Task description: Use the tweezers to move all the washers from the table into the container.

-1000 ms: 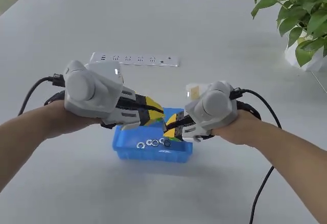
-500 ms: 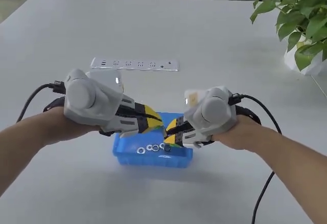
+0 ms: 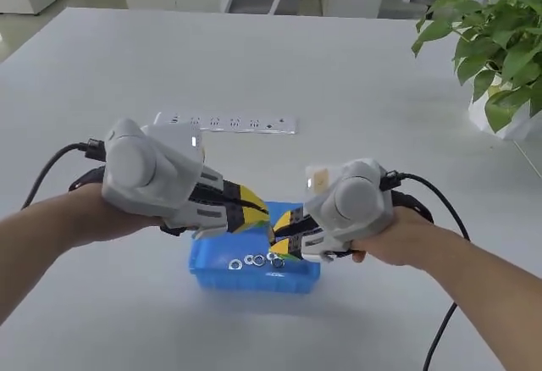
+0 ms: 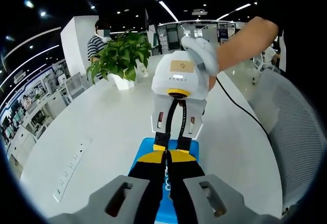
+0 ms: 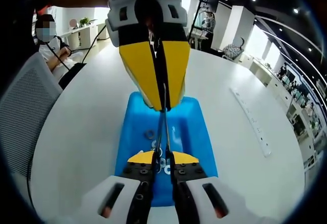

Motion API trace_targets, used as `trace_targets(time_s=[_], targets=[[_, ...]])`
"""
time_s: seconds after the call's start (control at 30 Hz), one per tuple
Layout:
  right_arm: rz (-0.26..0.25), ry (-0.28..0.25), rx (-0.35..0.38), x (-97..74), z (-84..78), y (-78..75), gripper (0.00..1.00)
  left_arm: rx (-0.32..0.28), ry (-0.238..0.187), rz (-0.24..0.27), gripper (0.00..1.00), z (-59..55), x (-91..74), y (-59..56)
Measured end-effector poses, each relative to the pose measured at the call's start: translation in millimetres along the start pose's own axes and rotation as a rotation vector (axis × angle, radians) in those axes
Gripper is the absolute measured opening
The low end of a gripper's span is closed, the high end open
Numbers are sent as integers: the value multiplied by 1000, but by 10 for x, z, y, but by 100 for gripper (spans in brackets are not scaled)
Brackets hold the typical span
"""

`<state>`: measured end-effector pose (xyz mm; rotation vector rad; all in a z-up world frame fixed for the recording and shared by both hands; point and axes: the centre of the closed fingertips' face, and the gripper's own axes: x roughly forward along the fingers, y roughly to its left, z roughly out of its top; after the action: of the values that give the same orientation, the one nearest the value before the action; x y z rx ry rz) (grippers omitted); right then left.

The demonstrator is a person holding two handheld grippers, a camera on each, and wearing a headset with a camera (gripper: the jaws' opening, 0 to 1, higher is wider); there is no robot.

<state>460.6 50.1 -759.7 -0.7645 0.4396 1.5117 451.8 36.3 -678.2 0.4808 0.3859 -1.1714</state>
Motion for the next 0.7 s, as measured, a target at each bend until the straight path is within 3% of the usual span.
trace_targets(time_s=[0.43,0.7], targets=[[-20,-11,16,-160,125,112,15,18,8,-13,5,185,-170,-88],[-45,-41,17,-258,250,182,17,36,7,-34,5,299,-284,-228]])
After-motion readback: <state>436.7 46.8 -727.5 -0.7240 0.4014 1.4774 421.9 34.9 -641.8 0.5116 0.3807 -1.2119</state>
